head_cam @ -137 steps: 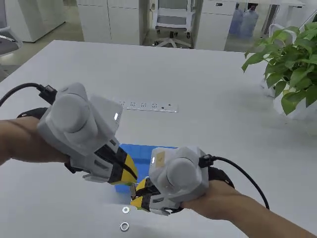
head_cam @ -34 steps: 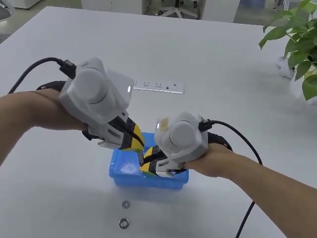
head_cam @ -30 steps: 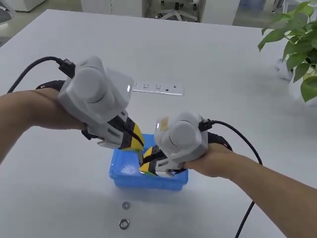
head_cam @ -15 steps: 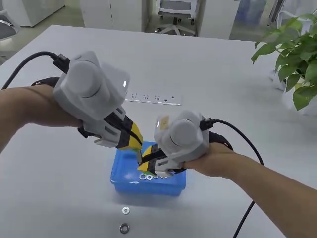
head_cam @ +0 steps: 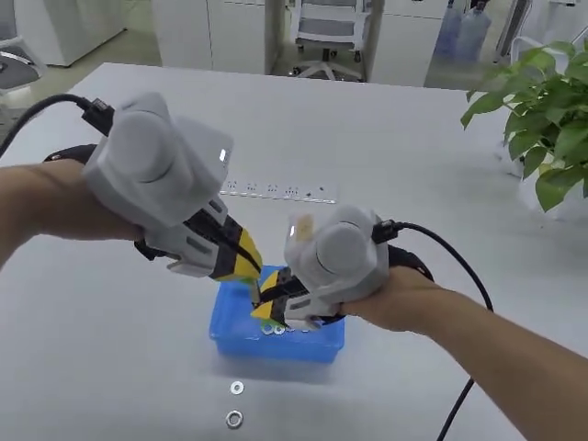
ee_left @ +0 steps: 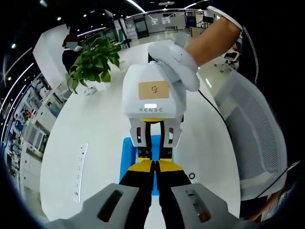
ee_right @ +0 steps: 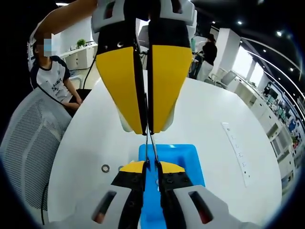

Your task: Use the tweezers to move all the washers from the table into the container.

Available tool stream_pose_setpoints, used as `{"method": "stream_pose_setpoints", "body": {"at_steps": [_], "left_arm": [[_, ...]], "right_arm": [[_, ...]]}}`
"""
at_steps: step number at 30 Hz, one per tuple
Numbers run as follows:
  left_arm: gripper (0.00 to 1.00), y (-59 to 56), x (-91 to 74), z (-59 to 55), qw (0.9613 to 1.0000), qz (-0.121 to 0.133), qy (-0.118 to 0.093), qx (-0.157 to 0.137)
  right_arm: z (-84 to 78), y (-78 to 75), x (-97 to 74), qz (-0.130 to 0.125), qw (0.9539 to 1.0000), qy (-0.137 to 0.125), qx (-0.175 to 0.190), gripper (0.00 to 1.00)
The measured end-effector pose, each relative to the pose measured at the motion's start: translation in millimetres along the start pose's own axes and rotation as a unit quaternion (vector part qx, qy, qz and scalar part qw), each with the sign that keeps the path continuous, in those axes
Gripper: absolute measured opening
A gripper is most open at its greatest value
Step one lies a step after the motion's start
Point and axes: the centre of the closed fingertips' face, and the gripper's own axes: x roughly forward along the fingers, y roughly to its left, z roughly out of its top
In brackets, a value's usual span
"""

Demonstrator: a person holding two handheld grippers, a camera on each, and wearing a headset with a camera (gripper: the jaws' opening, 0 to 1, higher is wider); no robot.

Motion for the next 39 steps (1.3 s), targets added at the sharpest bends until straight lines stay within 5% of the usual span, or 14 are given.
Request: {"method": "stream_pose_setpoints", "body": {"at_steps": [39], "left_arm": [[0.05, -44.6, 18.7, -33.8, 0.9987, -0.038, 0.004, -0.035]], "right_arm": [[-15.9, 49.3, 35.2, 0.031, 0.9992, -0.011, 0.023, 0.12]]}}
